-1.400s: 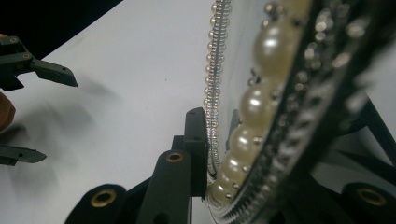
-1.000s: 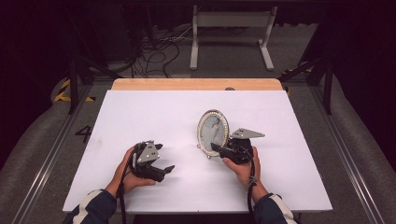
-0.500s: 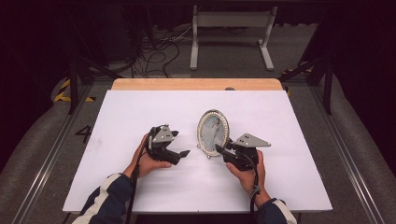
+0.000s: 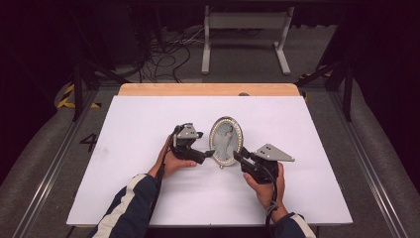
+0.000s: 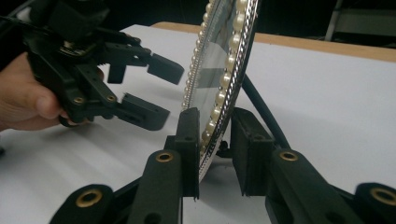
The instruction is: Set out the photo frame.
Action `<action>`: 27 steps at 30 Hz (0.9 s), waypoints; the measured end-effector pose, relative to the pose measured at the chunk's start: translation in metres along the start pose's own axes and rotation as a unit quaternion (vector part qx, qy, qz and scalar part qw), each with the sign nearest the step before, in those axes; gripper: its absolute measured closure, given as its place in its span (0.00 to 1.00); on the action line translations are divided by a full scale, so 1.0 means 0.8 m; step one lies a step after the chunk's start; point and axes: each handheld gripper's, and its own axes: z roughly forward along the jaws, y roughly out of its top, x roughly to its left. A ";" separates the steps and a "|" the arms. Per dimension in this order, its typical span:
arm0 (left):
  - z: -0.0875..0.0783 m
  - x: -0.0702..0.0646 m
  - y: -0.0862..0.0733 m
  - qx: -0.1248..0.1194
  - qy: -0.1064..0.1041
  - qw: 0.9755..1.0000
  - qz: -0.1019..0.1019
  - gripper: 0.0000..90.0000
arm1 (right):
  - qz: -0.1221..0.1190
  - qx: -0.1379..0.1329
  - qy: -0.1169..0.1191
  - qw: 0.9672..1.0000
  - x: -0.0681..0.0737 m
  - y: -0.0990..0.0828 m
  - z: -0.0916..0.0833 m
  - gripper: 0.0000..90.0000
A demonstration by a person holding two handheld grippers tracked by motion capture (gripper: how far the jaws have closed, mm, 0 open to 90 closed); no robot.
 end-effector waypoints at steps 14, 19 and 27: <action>0.010 -0.002 0.005 -0.013 -0.040 0.999 -0.011 0.42 | 0.003 -0.003 -0.007 1.000 0.000 0.004 -0.002 0.85; 0.001 -0.001 0.004 -0.005 -0.039 0.999 -0.004 0.47 | 0.011 0.000 -0.006 1.000 -0.006 0.004 0.000 0.86; -0.013 0.002 -0.001 0.006 -0.028 1.000 -0.005 0.62 | 0.013 0.002 -0.006 1.000 -0.008 0.007 0.008 0.87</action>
